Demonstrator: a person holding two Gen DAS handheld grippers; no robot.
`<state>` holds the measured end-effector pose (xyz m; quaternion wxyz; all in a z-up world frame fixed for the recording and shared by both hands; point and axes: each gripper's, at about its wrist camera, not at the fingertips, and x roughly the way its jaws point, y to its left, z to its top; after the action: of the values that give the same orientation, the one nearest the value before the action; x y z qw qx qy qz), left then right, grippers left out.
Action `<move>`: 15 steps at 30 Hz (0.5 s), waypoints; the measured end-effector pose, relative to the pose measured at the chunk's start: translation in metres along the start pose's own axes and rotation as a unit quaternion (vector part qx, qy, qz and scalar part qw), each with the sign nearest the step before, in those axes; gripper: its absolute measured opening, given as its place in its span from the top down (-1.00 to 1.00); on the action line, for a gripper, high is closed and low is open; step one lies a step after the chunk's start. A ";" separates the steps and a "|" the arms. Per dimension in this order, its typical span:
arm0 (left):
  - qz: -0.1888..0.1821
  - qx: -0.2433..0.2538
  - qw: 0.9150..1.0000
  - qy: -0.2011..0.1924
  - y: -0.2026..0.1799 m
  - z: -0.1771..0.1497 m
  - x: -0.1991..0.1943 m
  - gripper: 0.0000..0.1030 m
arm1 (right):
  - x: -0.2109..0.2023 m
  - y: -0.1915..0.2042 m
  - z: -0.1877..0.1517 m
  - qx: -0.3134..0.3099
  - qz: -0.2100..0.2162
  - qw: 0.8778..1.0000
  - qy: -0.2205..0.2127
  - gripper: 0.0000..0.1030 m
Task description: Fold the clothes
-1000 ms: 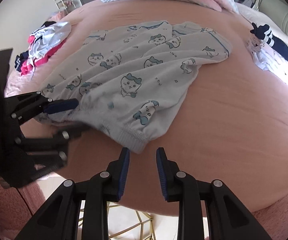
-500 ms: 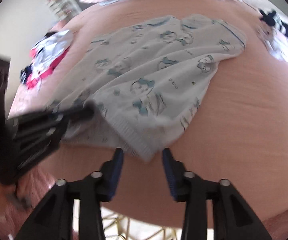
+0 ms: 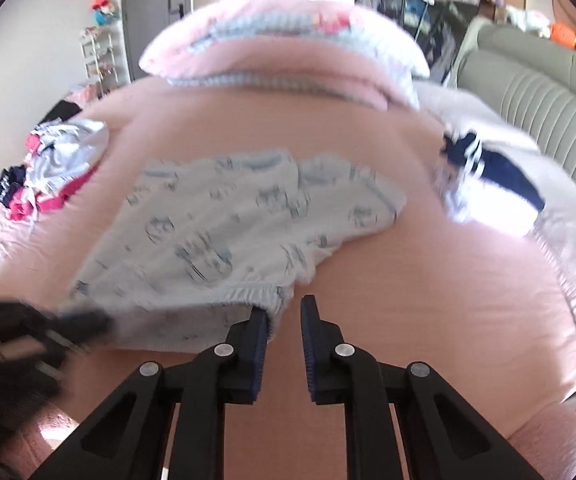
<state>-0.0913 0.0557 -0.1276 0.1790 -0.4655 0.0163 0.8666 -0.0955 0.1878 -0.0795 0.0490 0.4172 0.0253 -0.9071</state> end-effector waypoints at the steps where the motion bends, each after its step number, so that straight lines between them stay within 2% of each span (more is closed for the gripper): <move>1: 0.005 -0.005 1.000 -0.001 -0.003 -0.002 0.004 0.87 | -0.005 -0.001 0.002 0.001 -0.001 1.000 -0.007 0.74; 3: 0.006 -0.014 1.000 -0.005 -0.008 -0.002 0.009 0.85 | -0.016 -0.002 0.006 0.004 -0.002 1.000 -0.021 0.74; 8: 0.053 0.007 0.998 -0.037 -0.021 0.004 0.007 0.76 | -0.022 -0.011 0.008 0.021 -0.016 0.999 -0.022 0.74; 10: 0.049 -0.001 0.998 -0.027 -0.018 0.007 0.012 0.58 | -0.020 -0.014 0.008 0.028 -0.014 0.999 -0.019 0.74; 11: 0.045 -0.004 0.999 -0.016 -0.016 0.008 0.017 0.56 | -0.020 -0.013 0.007 0.027 -0.009 0.999 -0.018 0.74; 13: 0.067 0.009 0.998 0.000 -0.018 0.005 0.030 0.55 | -0.019 -0.012 0.004 0.026 0.002 1.000 -0.015 0.74; 15: 0.091 0.017 0.996 -0.003 -0.016 0.003 0.035 0.61 | -0.018 -0.011 0.001 0.024 0.012 1.000 -0.013 0.74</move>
<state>-0.1058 0.0814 -0.1522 0.1075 -0.4562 0.0725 0.8804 -0.0861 0.2001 -0.0650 0.0498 0.4071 -0.0021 -0.9120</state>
